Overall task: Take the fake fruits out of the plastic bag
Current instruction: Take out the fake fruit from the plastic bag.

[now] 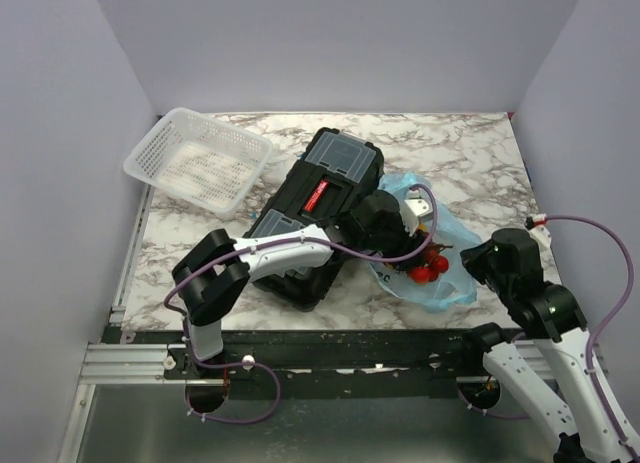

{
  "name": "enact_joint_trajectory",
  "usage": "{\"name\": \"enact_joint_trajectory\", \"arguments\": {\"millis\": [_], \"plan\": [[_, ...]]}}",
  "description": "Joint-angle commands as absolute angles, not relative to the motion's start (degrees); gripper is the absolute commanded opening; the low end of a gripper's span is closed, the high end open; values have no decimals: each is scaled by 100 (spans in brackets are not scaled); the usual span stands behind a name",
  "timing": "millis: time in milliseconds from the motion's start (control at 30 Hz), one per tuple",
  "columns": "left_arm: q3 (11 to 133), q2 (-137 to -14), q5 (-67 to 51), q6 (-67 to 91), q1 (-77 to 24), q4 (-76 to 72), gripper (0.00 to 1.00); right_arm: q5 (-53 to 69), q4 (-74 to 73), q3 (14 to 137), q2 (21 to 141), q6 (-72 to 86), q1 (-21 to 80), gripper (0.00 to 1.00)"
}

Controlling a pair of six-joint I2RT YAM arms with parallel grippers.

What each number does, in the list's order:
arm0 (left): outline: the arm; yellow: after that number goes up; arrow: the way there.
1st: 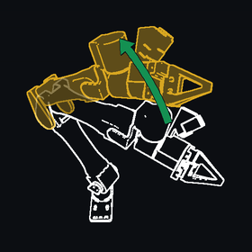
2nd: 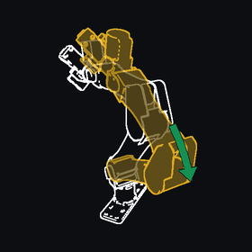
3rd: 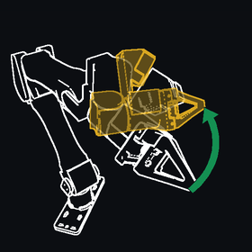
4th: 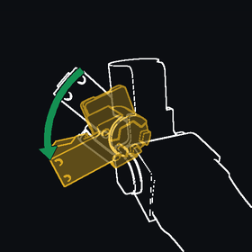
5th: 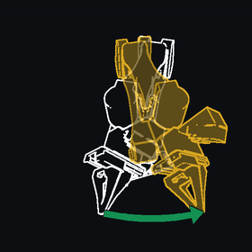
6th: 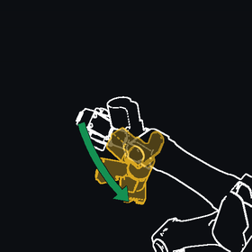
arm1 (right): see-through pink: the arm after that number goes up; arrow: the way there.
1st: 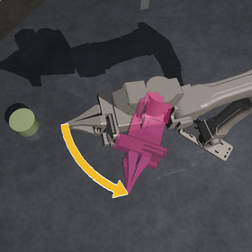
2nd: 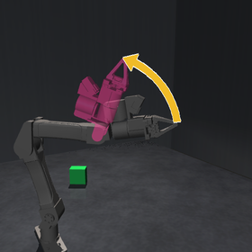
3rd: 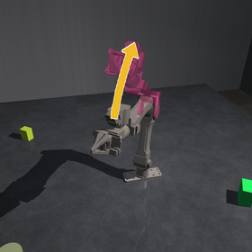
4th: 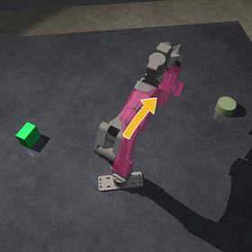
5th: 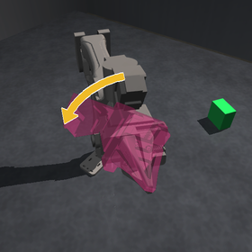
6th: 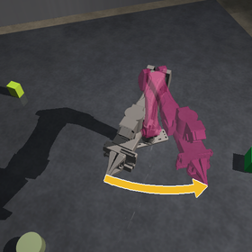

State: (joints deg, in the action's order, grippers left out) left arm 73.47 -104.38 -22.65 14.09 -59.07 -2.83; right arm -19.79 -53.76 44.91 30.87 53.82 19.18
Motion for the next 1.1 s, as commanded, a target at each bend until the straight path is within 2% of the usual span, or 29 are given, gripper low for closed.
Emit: {"name": "enact_joint_trajectory", "arguments": {"millis": [0,200,633,833,1067], "plan": [[7812,-9825,-2013,1254,-5959,-128,0,-2336,-5622,4584,2687,5537,1924,13],[8279,-9639,-1984,1459,-5961,347,0,-2047,-5424,4386,2688,5363,1924,13],[8794,-8790,-2920,1859,-5827,1050,0,-1915,-5293,4281,2777,5271,1923,10],[9142,-8315,-3225,1887,-5506,1818,0,-1894,-5250,4262,2714,5242,1924,5],[9525,-7835,-2559,1465,-4949,2581,0,-1792,-5222,4237,2649,5189,1918,4]]}}
